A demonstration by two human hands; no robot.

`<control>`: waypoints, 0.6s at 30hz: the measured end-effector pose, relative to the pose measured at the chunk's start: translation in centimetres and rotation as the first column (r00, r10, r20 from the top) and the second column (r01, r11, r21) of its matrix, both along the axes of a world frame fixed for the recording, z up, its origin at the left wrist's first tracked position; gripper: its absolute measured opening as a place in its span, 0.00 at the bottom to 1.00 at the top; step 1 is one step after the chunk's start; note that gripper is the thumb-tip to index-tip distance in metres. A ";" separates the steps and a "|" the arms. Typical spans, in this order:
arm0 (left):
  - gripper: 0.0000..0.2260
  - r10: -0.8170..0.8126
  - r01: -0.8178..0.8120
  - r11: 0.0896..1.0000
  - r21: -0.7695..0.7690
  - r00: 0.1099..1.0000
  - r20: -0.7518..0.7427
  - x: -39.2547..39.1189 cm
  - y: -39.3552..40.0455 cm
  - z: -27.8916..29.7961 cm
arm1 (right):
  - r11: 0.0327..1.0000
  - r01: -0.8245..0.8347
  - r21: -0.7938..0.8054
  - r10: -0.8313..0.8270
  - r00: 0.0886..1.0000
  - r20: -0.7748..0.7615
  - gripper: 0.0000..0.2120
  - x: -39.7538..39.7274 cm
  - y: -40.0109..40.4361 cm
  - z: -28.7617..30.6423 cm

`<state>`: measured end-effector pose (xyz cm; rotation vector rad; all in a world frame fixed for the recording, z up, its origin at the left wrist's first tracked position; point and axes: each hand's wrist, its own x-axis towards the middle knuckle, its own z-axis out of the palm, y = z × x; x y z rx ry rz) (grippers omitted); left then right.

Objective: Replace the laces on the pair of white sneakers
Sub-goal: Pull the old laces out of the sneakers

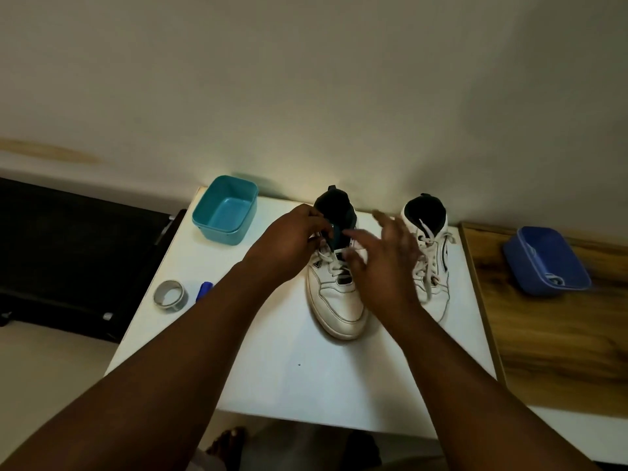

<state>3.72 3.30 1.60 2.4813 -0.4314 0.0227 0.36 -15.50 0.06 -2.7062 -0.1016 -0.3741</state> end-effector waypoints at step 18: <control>0.11 -0.009 0.008 0.998 -0.067 1.000 -0.020 -0.5 -0.1 0.2 | 0.899 0.221 -0.378 -0.304 0.937 -0.175 0.18 -1.1 -1.5 0.7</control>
